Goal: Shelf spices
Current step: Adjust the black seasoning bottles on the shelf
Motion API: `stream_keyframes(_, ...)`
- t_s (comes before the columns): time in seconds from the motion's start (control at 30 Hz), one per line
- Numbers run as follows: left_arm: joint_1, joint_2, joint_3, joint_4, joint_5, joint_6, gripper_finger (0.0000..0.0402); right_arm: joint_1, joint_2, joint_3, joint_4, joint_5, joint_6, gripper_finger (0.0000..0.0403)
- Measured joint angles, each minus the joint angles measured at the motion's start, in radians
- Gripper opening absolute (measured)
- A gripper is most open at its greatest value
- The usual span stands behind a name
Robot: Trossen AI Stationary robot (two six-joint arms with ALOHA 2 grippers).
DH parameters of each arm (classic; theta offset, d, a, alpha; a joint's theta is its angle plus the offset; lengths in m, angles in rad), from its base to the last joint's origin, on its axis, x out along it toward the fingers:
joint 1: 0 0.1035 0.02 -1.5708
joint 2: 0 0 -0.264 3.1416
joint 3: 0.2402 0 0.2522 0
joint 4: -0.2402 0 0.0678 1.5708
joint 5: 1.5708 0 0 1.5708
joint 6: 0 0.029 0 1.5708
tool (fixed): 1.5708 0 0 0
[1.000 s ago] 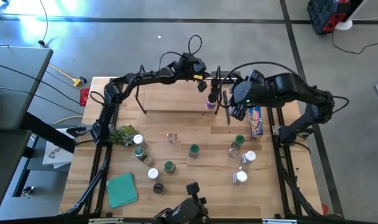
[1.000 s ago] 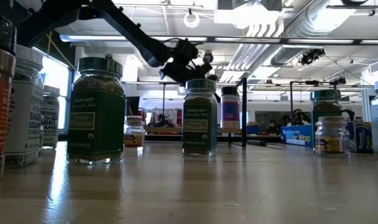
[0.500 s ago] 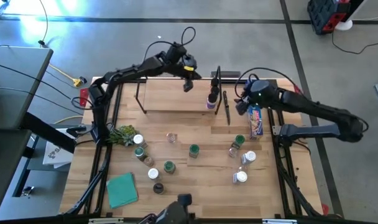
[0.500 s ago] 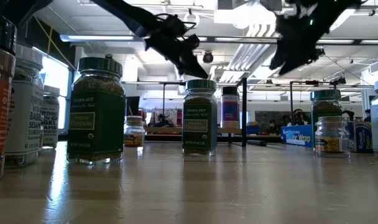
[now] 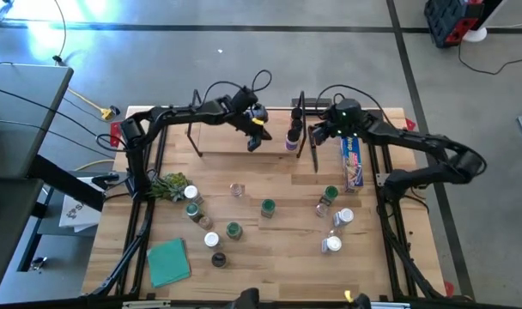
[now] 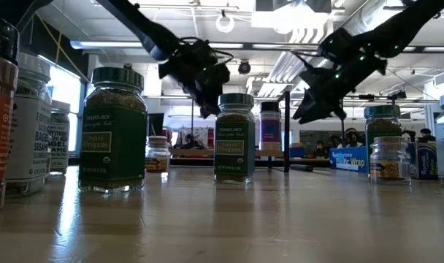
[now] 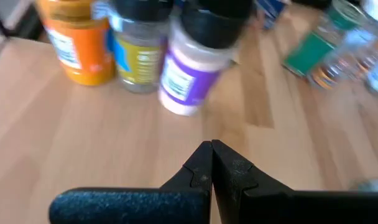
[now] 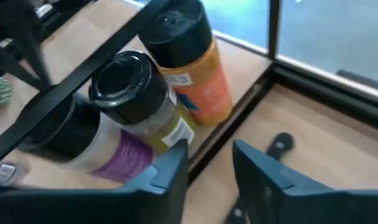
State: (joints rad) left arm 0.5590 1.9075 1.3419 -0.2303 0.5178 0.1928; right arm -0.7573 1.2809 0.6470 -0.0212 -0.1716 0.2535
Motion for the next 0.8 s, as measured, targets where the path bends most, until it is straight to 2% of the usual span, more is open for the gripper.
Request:
stream_keyframes(0.1, -0.005, 0.0, -0.069, 0.127, -0.029, -0.068, 0.0, -0.014, 0.064, 0.013, 0.006, -0.017, -0.009, 0.0085)
stream_keyframes(0.3, -0.047, 0.012, -0.153, 0.26, -0.031, -0.112, 0.0, -0.022, 0.115, 0.014, 0.089, -0.082, 0.001, 0.008)
stream_keyframes(0.43, -0.074, 0.028, -0.163, 0.316, -0.05, -0.132, 0.0, -0.022, 0.13, 0.015, 0.134, -0.098, 0.018, 0.008)
stream_keyframes(0.57, -0.096, 0.028, -0.168, 0.368, -0.115, -0.138, 0.0, -0.022, 0.134, 0.015, 0.139, -0.098, 0.019, 0.008)
stream_keyframes(0.8, -0.115, 0.028, -0.168, 0.449, -0.146, -0.156, 0.0, -0.022, 0.134, 0.015, 0.173, -0.108, 0.03, 0.008)
